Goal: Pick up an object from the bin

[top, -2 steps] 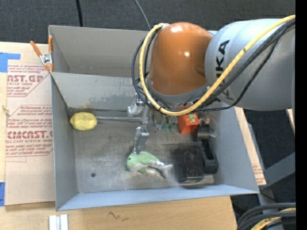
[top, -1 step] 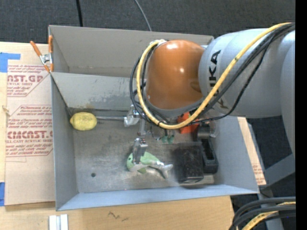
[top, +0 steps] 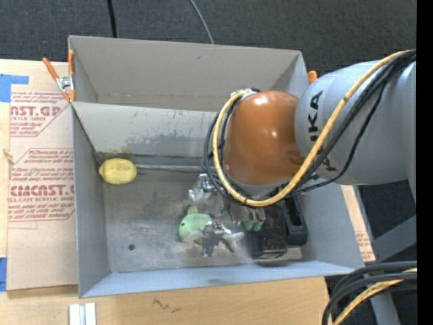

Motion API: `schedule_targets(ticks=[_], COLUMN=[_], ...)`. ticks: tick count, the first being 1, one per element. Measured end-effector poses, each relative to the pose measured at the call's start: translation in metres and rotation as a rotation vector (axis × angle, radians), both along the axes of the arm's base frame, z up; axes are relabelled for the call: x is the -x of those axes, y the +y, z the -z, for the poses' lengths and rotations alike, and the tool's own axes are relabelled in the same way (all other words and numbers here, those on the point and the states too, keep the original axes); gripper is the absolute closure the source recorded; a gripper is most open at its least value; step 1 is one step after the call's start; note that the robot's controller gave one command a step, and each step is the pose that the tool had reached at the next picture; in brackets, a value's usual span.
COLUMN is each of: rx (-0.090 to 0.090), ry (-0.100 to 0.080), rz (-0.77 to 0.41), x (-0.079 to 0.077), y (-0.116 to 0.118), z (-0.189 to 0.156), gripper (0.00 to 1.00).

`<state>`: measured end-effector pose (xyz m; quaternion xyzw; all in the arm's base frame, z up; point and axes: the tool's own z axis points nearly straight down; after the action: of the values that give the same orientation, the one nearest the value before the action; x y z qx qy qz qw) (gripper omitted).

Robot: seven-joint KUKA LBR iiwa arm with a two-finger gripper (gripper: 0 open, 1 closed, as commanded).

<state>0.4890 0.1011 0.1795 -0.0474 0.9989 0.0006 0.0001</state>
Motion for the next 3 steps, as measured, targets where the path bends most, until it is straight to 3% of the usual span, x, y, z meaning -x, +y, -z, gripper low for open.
schedule_targets(ticks=[1, 2, 3], rx=[-0.001, -0.002, -0.005], ry=[-0.003, -0.006, -0.012], rz=[0.059, 0.083, -0.155], x=[-0.017, 0.004, -0.004], y=[-0.004, 0.0, -0.04], z=[0.053, 0.11, 0.107], gripper=[0.0, 0.0, 0.0])
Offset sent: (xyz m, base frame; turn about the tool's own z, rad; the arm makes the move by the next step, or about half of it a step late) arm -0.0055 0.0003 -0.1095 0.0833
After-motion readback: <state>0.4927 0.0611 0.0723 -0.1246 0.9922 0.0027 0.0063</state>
